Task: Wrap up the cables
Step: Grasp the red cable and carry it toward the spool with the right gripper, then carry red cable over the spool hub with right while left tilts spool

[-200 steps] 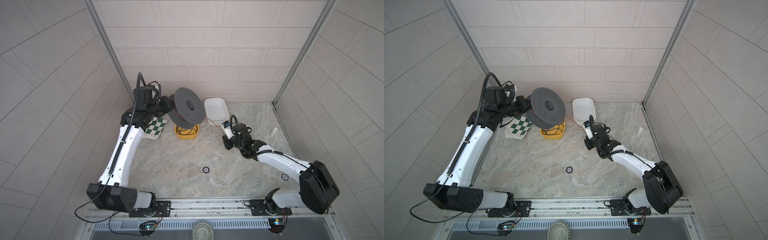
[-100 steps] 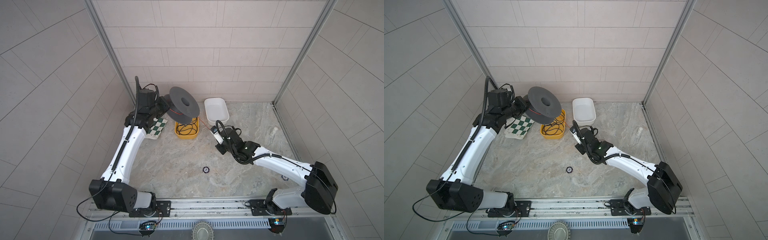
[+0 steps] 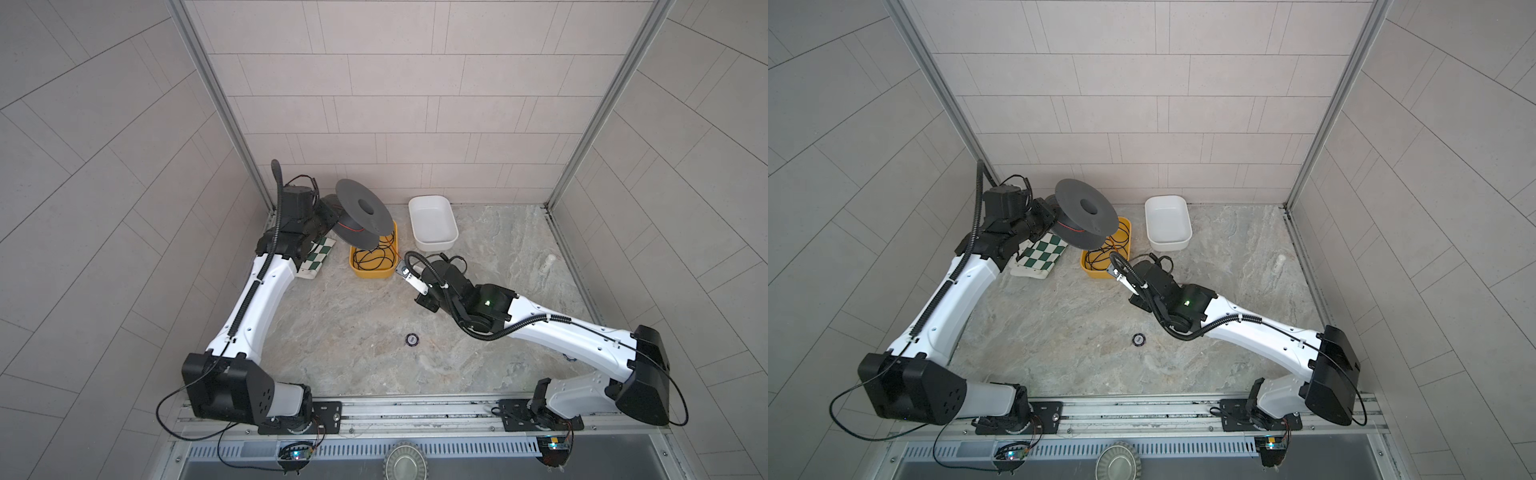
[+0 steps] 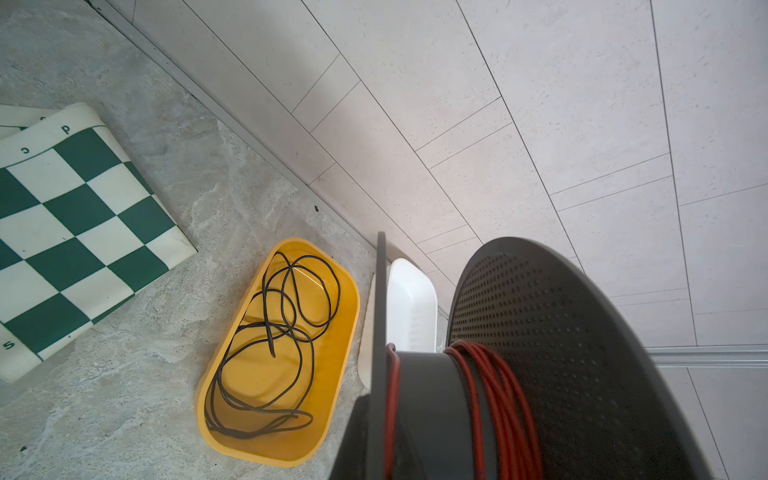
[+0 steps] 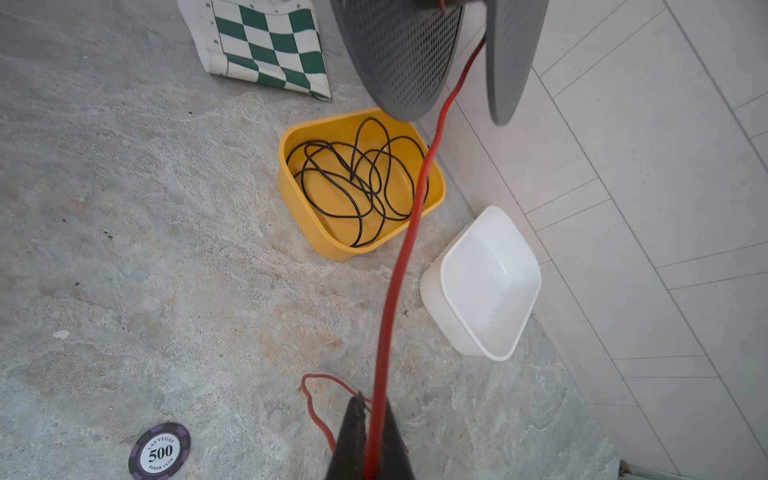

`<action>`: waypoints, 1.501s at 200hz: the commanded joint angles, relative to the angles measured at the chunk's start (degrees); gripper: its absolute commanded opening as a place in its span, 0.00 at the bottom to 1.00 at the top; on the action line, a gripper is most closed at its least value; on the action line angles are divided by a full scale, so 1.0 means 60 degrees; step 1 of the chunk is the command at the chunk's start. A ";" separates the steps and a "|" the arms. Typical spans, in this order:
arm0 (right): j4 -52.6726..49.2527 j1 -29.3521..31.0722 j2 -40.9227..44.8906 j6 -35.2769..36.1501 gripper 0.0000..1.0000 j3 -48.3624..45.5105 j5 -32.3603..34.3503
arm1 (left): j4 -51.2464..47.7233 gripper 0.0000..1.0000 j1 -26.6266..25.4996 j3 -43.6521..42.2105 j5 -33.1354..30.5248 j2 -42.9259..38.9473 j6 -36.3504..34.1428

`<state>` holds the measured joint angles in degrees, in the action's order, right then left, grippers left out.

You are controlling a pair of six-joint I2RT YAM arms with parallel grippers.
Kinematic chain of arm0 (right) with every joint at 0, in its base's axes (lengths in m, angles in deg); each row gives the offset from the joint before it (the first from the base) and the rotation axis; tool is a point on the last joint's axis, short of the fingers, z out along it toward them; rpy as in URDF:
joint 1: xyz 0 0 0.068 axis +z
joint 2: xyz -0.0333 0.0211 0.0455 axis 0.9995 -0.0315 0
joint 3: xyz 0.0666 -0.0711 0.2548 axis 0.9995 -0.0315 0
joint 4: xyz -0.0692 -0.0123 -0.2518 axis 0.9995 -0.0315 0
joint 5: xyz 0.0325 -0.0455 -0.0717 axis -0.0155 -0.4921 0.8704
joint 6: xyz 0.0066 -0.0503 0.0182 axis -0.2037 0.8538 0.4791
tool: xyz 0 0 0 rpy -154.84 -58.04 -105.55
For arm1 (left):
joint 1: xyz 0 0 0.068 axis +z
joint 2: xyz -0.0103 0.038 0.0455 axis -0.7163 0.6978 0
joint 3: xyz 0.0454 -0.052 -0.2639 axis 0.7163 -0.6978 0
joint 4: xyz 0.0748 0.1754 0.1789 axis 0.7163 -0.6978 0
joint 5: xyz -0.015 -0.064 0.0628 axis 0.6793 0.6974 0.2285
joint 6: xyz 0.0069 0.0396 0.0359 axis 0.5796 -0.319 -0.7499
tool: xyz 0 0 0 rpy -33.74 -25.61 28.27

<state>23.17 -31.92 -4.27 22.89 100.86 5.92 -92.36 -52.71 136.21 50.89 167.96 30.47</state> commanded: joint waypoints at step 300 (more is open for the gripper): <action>-0.5903 -0.2209 -0.5143 -0.0191 0.00 0.9499 -0.2919 | -0.2844 0.00 -0.2598 0.0441 0.2289 0.0227 -0.5489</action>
<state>-7.43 -41.76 -34.47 27.92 156.36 -2.83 -109.28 -68.04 137.98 59.42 172.33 1.38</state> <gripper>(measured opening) 0.048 0.070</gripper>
